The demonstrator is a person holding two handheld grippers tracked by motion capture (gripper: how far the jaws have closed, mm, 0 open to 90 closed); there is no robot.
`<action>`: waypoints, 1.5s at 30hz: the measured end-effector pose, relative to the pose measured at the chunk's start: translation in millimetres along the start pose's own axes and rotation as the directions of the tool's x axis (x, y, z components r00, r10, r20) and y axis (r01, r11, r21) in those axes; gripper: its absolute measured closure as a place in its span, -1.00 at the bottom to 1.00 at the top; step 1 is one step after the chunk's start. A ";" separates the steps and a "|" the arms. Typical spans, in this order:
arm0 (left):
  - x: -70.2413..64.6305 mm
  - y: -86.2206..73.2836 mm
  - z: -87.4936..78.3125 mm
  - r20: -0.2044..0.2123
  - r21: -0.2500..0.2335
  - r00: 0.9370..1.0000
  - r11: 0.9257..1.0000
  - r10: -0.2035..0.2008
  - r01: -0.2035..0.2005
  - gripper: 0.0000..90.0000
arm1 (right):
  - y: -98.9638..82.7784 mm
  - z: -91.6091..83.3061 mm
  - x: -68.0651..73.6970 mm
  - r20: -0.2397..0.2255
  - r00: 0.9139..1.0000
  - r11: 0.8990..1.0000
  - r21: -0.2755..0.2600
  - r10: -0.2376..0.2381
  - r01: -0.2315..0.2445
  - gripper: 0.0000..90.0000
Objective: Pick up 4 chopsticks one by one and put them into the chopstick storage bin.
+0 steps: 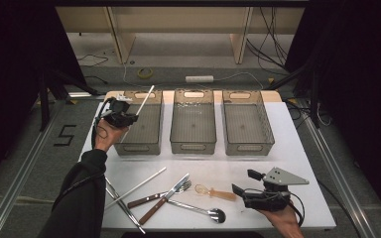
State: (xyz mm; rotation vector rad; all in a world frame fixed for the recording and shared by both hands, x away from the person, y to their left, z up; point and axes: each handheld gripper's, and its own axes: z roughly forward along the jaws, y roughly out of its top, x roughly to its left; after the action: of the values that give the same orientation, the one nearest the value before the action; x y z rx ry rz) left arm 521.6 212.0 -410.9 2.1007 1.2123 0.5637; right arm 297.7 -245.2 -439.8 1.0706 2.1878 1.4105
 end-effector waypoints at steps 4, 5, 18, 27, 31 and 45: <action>-0.1 -1.5 1.1 -0.006 0.005 1.000 1.000 -0.003 0.003 0.86 | -0.1 0.3 0.1 0.000 1.000 1.000 0.001 -0.002 0.002 -0.48; -0.2 -1.5 1.5 -0.010 0.007 1.000 1.000 -0.005 0.005 0.86 | -0.1 0.3 0.1 -0.001 1.000 1.000 0.001 -0.001 0.001 -0.48; -11.7 -6.5 -14.5 0.059 0.021 0.995 0.997 -0.078 0.077 0.05 | -0.2 0.3 0.6 -0.002 1.000 1.000 0.002 -0.002 0.002 -0.48; -29.0 -19.0 -44.5 0.117 0.047 0.992 0.998 -0.052 0.047 -0.28 | 0.3 -0.2 1.9 -0.002 1.000 1.000 0.003 -0.007 0.007 -0.48; -34.5 -25.0 -54.2 0.124 0.062 0.992 0.998 -0.038 0.031 -0.36 | 0.4 -0.6 1.3 -0.002 1.000 1.000 0.002 -0.006 0.006 -0.48; -59.6 -50.8 -77.9 0.177 0.190 0.983 0.978 0.052 -0.086 -0.47 | 0.8 -1.6 2.4 -0.004 1.000 1.000 0.000 -0.011 0.011 -0.48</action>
State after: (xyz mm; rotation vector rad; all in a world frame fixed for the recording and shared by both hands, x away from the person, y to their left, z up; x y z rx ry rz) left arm 412.7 203.1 -395.0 2.3118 1.1399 0.2951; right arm 295.5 -244.2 -438.1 1.0552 2.1933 1.4095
